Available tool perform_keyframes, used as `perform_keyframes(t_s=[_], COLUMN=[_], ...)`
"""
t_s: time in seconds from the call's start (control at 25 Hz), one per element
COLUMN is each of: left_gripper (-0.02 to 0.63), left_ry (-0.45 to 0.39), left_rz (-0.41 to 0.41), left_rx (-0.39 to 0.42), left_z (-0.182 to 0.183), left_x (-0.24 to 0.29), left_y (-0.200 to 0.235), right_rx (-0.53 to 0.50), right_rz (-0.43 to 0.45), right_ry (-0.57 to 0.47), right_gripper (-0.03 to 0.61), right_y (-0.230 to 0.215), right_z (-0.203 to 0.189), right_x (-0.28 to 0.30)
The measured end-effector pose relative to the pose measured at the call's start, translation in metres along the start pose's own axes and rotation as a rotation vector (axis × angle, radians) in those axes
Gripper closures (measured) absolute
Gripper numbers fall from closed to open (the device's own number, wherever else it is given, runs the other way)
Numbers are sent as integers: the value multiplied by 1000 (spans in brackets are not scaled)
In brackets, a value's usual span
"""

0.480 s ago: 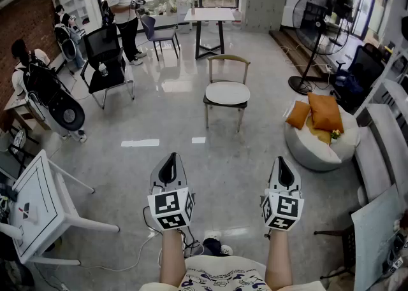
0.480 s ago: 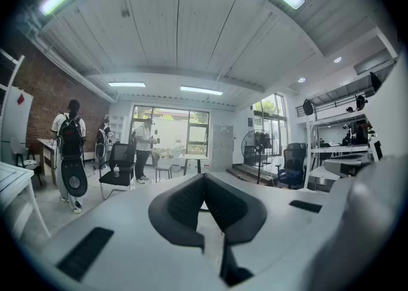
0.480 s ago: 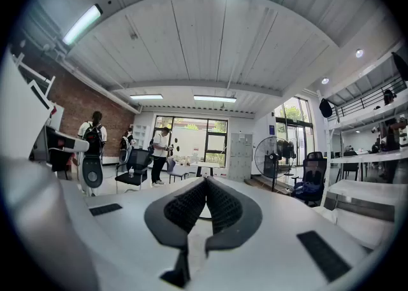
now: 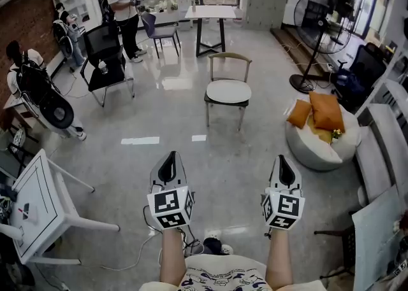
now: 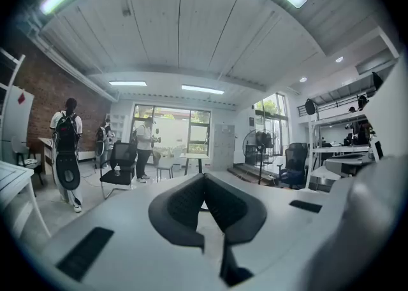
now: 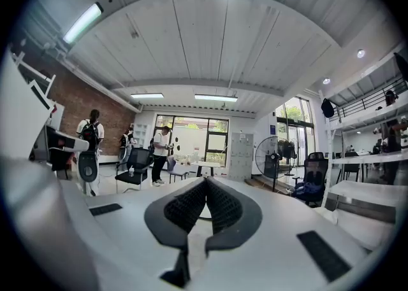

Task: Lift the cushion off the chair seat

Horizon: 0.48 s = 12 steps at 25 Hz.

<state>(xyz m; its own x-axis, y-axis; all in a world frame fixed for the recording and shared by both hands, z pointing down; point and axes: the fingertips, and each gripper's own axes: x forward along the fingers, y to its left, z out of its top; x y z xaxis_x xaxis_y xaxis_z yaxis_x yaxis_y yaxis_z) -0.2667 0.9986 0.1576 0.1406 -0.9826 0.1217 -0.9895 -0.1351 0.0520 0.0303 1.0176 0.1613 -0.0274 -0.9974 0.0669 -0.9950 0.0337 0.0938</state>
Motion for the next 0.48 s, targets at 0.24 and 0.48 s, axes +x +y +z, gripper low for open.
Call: perform_keyframes(t_s=[0.24, 0.48], left_gripper=[600, 484], left_ry=[-7, -9], left_rz=[18, 33], left_rx=[-23, -36], left_z=[0, -11], left_x=[26, 63], left_y=[19, 38], right_rx=[28, 45], right_rz=[-9, -1], right_ry=[-6, 0], right_gripper=[565, 493], right_y=[7, 18], right_z=[-2, -17], right_x=[27, 64])
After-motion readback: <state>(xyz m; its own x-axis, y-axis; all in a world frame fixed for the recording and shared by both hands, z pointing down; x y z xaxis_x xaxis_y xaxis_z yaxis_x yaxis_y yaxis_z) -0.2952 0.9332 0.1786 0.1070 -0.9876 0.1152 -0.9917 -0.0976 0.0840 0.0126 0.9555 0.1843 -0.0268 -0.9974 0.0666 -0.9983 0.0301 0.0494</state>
